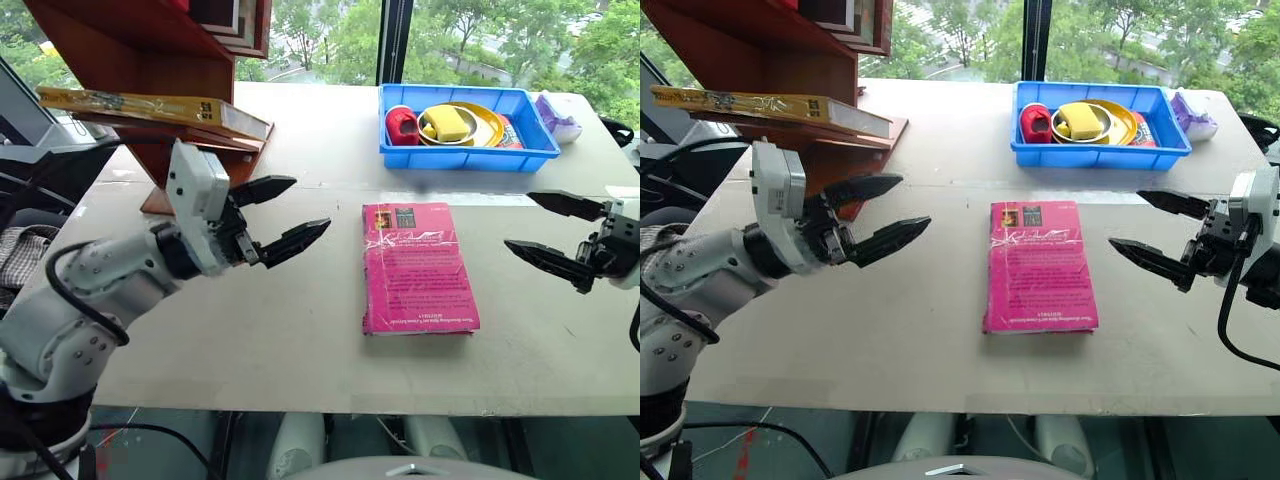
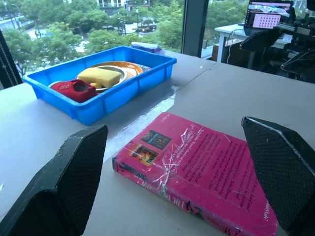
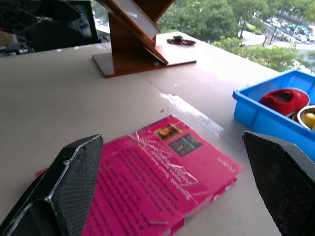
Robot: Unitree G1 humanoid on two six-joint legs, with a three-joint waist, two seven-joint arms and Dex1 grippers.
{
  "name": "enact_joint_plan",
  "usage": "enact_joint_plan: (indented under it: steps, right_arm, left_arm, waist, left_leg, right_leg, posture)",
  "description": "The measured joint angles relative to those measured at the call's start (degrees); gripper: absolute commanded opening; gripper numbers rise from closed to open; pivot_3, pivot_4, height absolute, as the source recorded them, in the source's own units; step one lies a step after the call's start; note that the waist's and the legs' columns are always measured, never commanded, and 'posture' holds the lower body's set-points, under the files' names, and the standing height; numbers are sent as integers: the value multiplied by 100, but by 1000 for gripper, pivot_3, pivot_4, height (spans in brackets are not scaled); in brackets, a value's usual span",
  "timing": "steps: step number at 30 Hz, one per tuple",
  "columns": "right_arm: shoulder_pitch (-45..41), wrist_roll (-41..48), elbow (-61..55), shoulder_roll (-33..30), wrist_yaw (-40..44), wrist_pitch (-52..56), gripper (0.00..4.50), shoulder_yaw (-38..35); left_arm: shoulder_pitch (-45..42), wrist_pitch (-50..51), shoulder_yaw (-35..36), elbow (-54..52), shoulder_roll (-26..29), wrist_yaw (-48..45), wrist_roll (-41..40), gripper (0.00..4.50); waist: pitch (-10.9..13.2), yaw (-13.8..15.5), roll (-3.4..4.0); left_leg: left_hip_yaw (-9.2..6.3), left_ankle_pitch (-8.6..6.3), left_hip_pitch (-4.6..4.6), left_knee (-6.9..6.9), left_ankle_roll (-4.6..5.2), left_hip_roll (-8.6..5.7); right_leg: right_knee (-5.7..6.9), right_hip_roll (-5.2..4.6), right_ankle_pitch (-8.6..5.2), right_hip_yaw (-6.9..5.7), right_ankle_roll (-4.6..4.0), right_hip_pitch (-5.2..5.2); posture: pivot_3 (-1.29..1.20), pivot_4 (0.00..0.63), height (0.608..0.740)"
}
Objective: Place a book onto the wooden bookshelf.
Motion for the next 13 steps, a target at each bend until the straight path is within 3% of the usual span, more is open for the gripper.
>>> enact_joint_plan:
  steps: [8, 13]
  right_arm:
    - [1829, -692, 270, -12, 587, -305, 4500, -968]
    - [2187, -929, 622, 26, 768, -505, 4500, -1211]
  left_arm:
    - [1917, -327, 484, 404, -69, -819, 943, 4478]
    - [2203, -584, 575, 744, -69, -1286, 1455, 4478]
  waist:
    - [-2, 17, -2]
    - [-3, 17, -2]
  left_leg:
    - [3, -1, 17, -11, 0, 4]
    - [6, -1, 17, -11, 0, 13]
  right_leg:
    - [-31, 0, -16, -1, -20, 22]
    - [-40, -3, -28, 2, -2, 22]
  posture:
    - [0, 150, 740]
    - [0, 150, 740]
